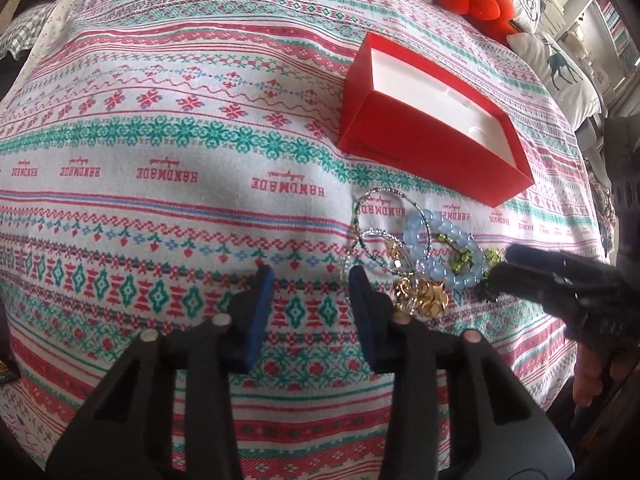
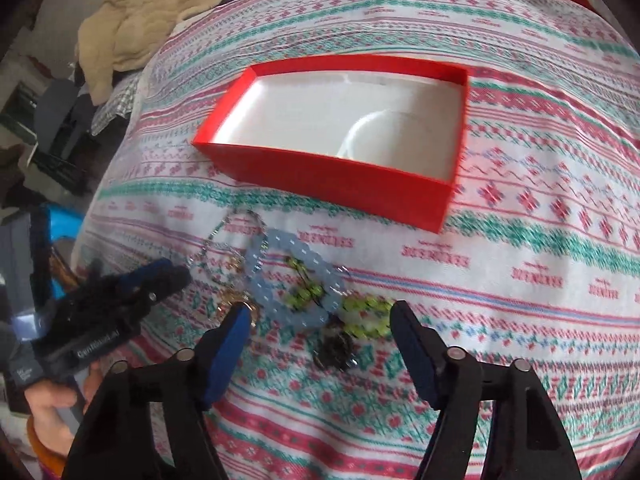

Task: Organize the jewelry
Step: 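Grasp the light blue bead bracelet with the right tool while the left tool grasps the silver chain bracelet, then carry both bracelets into the red box, lowering them onto the white lining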

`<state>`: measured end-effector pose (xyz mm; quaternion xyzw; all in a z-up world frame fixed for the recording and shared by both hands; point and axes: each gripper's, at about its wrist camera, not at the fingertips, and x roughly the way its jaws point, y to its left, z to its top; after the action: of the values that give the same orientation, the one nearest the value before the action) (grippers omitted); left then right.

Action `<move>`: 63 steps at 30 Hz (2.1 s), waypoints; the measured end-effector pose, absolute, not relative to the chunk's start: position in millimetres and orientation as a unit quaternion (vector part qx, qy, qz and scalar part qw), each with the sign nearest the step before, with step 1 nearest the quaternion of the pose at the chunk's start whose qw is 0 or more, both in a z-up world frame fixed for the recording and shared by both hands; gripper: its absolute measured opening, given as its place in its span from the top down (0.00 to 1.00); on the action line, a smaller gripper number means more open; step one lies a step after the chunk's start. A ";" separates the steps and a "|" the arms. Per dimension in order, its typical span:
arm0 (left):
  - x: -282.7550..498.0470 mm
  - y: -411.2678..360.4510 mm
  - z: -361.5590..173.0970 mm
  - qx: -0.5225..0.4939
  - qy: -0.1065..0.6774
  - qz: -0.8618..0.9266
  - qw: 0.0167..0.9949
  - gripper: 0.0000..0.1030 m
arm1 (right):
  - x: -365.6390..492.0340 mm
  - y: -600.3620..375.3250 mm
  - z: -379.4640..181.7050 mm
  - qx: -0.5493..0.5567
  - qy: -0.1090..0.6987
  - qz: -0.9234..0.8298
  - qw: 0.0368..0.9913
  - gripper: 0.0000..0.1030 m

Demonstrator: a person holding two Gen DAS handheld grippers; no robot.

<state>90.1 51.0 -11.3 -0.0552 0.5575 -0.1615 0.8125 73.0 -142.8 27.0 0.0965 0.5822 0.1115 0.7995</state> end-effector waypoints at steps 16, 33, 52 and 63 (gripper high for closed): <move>89.7 13.7 -19.4 0.006 0.549 -0.137 0.824 0.94 | 102.5 -129.0 7.0 0.058 0.588 0.106 0.800 0.74; 71.0 41.4 -9.7 -0.019 0.546 -0.124 0.828 0.95 | 103.5 -123.4 13.9 0.058 0.573 0.124 0.808 0.89; 60.9 41.9 9.1 -0.030 0.542 -0.125 0.830 0.95 | 99.0 -163.9 22.2 0.112 0.597 0.093 0.789 0.88; 63.3 43.7 3.5 -0.034 0.547 -0.120 0.828 0.95 | 102.1 -193.0 12.2 0.149 0.609 0.061 0.777 0.80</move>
<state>63.3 43.7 3.5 -0.0337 0.5474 -0.1200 0.8275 102.1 -193.0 12.2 0.1489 0.6087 0.0613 0.7769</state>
